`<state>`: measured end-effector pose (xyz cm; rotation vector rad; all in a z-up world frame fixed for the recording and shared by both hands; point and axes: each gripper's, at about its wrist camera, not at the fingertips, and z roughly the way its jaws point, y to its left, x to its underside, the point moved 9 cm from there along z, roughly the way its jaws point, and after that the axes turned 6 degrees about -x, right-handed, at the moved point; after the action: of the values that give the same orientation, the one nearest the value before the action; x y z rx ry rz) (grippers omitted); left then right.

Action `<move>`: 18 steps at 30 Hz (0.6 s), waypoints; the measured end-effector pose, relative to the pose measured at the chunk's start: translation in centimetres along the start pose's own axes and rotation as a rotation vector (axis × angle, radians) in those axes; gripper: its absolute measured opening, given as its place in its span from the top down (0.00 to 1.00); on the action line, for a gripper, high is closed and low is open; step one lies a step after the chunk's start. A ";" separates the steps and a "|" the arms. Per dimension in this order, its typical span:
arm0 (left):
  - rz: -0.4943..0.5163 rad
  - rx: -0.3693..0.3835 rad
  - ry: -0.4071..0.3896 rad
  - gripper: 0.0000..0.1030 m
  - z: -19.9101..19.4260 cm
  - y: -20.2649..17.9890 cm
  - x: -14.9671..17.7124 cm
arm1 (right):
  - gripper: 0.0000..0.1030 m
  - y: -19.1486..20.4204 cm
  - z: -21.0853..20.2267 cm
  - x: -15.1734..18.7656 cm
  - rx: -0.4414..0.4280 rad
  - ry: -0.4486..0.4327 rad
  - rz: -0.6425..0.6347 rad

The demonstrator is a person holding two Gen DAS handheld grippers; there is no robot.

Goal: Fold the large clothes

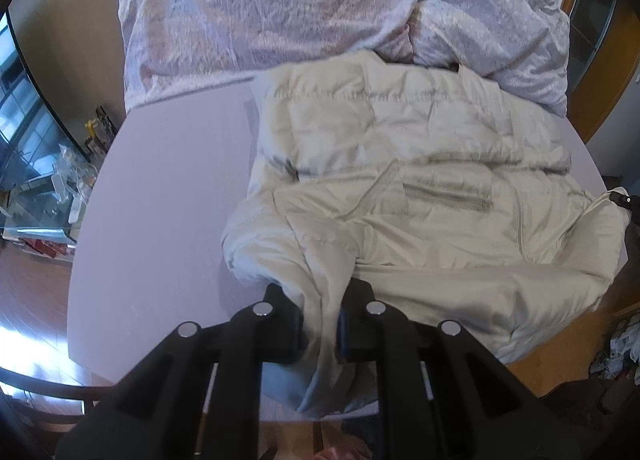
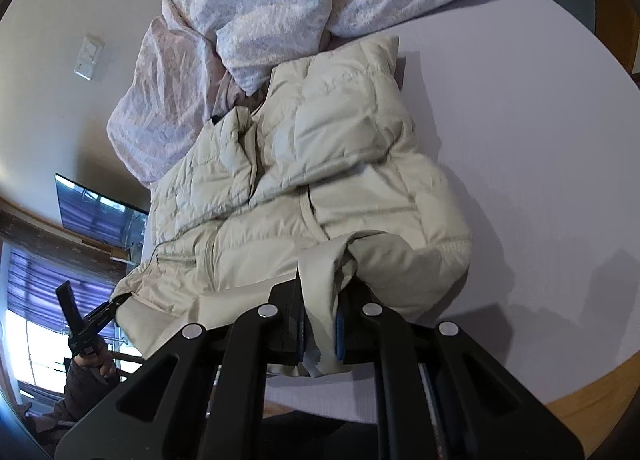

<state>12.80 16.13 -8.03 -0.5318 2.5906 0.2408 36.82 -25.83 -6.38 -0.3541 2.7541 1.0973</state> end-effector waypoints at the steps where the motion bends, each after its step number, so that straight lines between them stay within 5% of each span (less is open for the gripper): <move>1: 0.000 -0.004 -0.010 0.87 -0.1 0.0 -0.7 | 0.90 0.1 0.1 -0.4 0.002 -0.004 0.000; 18: -0.051 -0.067 -0.117 0.86 0.4 0.2 -12.7 | 0.89 2.8 2.0 -11.0 0.081 -0.083 -0.057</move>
<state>23.16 20.56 -2.08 -0.5888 2.4592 0.3329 46.78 -20.72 -3.50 -0.3659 2.6888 0.9621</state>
